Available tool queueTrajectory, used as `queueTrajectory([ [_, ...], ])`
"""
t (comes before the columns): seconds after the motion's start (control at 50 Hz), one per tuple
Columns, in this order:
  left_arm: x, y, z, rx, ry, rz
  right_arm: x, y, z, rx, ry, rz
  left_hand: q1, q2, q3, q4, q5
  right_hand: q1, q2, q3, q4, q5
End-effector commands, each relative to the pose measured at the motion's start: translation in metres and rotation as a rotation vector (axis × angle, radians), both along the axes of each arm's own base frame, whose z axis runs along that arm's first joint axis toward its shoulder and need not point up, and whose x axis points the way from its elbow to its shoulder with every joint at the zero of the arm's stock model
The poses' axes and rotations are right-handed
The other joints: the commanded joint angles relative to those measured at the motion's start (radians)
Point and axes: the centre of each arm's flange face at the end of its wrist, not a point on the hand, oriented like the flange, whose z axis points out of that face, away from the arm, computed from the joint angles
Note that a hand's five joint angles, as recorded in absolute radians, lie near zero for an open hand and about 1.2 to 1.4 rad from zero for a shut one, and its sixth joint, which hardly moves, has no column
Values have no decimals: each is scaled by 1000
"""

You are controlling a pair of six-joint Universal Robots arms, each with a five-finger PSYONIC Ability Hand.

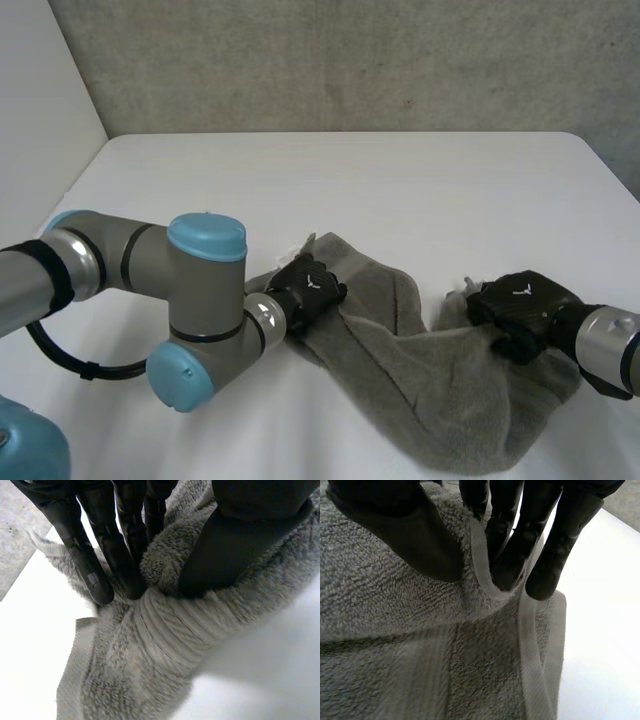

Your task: Fold the towel.

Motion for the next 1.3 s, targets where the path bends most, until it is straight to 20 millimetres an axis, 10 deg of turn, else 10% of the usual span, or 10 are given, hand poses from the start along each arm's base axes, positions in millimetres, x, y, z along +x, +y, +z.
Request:
queueTrajectory([
  [0.02, -10, -22, 40, -159, 113, 25, 18, -45, 46, -269, -61, -2, 794, 311, 289, 288, 289, 66, 66, 76, 72, 66],
  [0.1, -9, -69, 117, -469, 349, 190, 27, -78, 98, -564, -244, -85, 794, 311, 289, 288, 289, 66, 66, 76, 72, 66],
  [0.18, 4, -78, 187, -649, 616, 327, 30, -75, 200, -986, -589, -154, 794, 311, 289, 288, 289, 66, 66, 76, 72, 66],
  [0.3, 39, -66, 248, -742, 962, 420, 30, -73, 215, -977, -685, -149, 794, 311, 289, 288, 289, 66, 66, 76, 72, 66],
  [0.46, 56, -35, 193, -599, 826, 429, 49, -66, 176, -704, -576, -61, 794, 311, 289, 288, 289, 66, 66, 76, 72, 66],
  [0.72, 87, 27, 63, -223, 468, 389, 67, -15, 35, -237, -90, 179, 791, 308, 286, 285, 286, 66, 66, 76, 72, 66],
  [0.8, 98, 51, 39, -42, 312, 409, 65, -10, 14, -176, -49, 176, 440, -43, -65, -66, -65, 66, 66, 76, 72, 66],
  [0.98, 106, 71, 39, 94, 197, 415, 58, -5, -10, -92, -15, 146, 1, -482, -504, -504, -504, 66, 66, 76, 72, 66],
  [1.3, 100, 19, 134, -172, 424, 440, 53, 10, -13, -77, -16, 142, -310, -793, -815, -816, -815, 66, 66, 76, 72, 66],
])
